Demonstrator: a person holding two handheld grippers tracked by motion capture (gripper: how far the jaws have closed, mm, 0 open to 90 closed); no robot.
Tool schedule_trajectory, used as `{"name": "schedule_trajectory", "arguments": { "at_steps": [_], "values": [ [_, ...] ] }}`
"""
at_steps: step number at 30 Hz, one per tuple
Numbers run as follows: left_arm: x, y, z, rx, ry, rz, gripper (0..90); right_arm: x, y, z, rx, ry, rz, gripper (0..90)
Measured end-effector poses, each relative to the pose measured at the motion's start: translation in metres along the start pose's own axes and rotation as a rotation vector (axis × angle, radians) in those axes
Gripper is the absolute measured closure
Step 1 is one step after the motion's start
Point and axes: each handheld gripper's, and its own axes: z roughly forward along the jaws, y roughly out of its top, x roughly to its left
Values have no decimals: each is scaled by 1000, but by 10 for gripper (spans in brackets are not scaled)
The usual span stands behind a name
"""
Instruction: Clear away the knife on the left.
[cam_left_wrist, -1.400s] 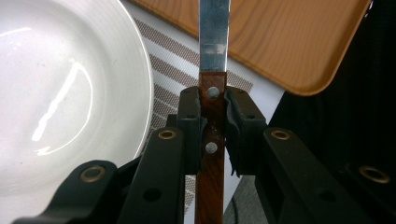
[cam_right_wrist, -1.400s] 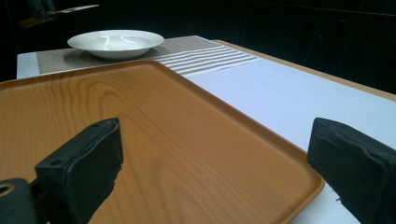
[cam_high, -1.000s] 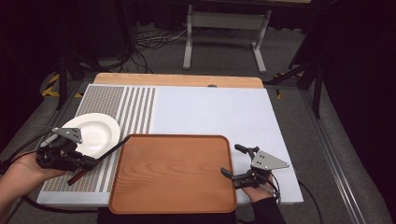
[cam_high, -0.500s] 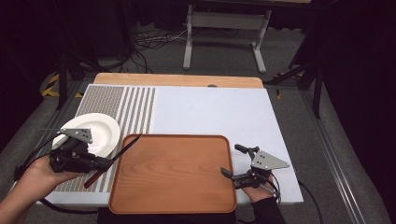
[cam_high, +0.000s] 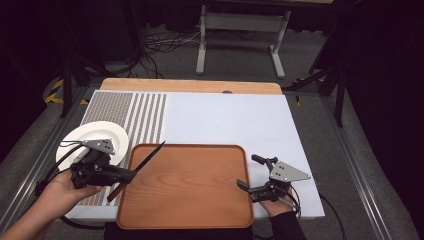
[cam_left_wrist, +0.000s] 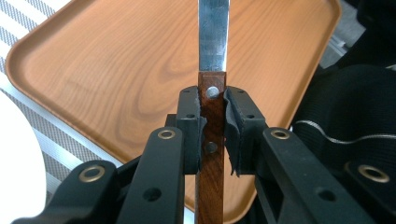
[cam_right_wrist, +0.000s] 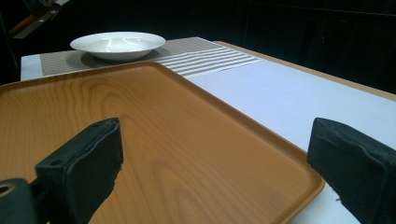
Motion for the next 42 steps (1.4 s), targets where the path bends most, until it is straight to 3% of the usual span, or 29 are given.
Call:
{"name": "schedule_trajectory", "arguments": {
  "at_steps": [5, 9, 15, 19, 22, 27, 29, 34, 42],
  "values": [
    [-2, 2, 5, 0, 14, -8, 777, 0, 0, 0, 0, -1, 1, 43],
    [-7, 4, 10, 10, 32, -39, 777, 0, 0, 0, -4, 0, 2, 43],
    [-9, 4, 20, 38, 80, -120, 777, 0, 0, -1, -3, -1, 0, 44],
    [-9, 2, 27, 53, 70, -169, 777, 0, 0, -1, -1, -2, -2, 44],
    [-10, 1, 31, 61, 37, -178, 777, -1, 0, -1, -3, 0, -1, 44],
    [-11, 0, 37, 88, 25, -190, 777, 0, 0, -1, 0, 0, -3, 45],
    [-11, 0, 40, 95, 21, -216, 777, 0, 0, -1, -2, 1, -4, 45],
    [-8, -2, 46, 119, 29, -213, 777, 0, 0, -1, -2, 2, -5, 45],
    [-6, -4, 55, 163, 25, -243, 777, 0, 0, -1, -1, 2, -4, 45]
  ]
}}
